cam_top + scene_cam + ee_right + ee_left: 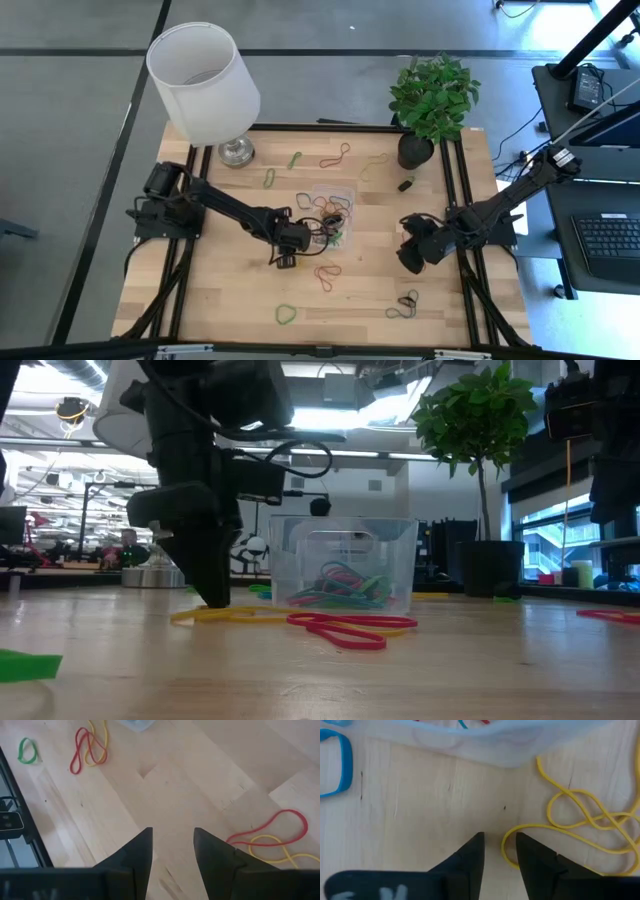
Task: Pick and place rubber bands into bin
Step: Put the yellow rubber band into the bin
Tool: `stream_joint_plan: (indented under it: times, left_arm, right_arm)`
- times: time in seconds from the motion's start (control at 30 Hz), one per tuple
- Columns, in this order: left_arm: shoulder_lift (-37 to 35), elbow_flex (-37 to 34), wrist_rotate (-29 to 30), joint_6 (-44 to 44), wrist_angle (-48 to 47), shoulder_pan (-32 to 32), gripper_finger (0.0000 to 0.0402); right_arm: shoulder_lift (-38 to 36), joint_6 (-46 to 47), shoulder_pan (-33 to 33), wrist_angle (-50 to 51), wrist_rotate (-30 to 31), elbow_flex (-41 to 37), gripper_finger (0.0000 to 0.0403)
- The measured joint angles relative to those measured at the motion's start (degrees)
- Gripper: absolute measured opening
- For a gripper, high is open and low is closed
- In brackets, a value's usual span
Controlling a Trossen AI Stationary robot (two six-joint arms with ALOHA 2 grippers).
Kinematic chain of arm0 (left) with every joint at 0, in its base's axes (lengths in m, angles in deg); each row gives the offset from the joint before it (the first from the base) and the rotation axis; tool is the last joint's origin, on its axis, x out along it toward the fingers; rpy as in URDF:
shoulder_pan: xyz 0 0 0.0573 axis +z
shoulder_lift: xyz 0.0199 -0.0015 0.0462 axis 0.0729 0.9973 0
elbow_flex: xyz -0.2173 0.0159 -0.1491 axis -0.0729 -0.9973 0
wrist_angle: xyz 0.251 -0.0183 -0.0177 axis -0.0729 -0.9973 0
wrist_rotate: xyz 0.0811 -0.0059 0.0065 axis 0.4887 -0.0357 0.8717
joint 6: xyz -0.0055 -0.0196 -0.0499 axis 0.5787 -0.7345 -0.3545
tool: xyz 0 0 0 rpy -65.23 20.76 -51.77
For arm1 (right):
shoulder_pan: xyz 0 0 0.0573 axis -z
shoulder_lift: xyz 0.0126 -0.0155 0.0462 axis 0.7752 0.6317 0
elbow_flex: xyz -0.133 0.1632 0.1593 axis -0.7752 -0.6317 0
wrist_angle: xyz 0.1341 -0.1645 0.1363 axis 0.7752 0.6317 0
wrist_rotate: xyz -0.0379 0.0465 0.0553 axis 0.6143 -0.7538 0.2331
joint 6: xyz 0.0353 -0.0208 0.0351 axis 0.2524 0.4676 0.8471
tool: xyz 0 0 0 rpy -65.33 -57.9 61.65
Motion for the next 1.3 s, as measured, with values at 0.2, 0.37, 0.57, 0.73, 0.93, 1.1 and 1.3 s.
stream_joint_plan:
  times: [0.2, 0.37, 0.57, 0.73, 0.93, 1.1, 1.3]
  left_arm:
    - [0.20, -0.03, 0.01, 0.13, 0.09, -1.83, 0.0020]
    - [-0.13, 0.03, 3.35, -2.27, -0.24, -4.31, 0.0002]
    - [-2.24, 5.11, 3.54, -6.27, -9.35, -6.99, 0.0001]
    - [-3.99, 13.63, 5.77, -6.80, -21.25, -7.96, 0.0002]
    - [-5.00, 25.13, 11.51, -6.25, -31.26, -9.63, 0.0002]
    - [-5.10, 32.63, 15.39, -2.99, -33.90, -9.64, 0.0001]
    - [-5.11, 39.04, 18.21, 2.13, -33.90, -7.14, 0.0001]
  right_arm:
    - [0.00, -0.01, 0.01, -0.11, 0.02, 0.00, 0.0146]
    - [0.00, -0.01, 0.00, -0.56, 0.02, 0.00, 0.0146]
    - [0.00, -0.25, 0.00, -0.87, 0.02, 0.00, 0.0146]
    - [0.02, -0.26, 0.00, -0.85, 0.04, 0.00, 0.0146]
    - [0.02, -1.76, 0.00, -1.00, 0.07, 0.00, 0.0146]
    - [0.02, -1.78, 0.00, -1.62, 0.07, 0.00, 0.0146]
    - [0.04, -1.78, 0.00, -2.90, 1.43, 0.00, 0.0146]
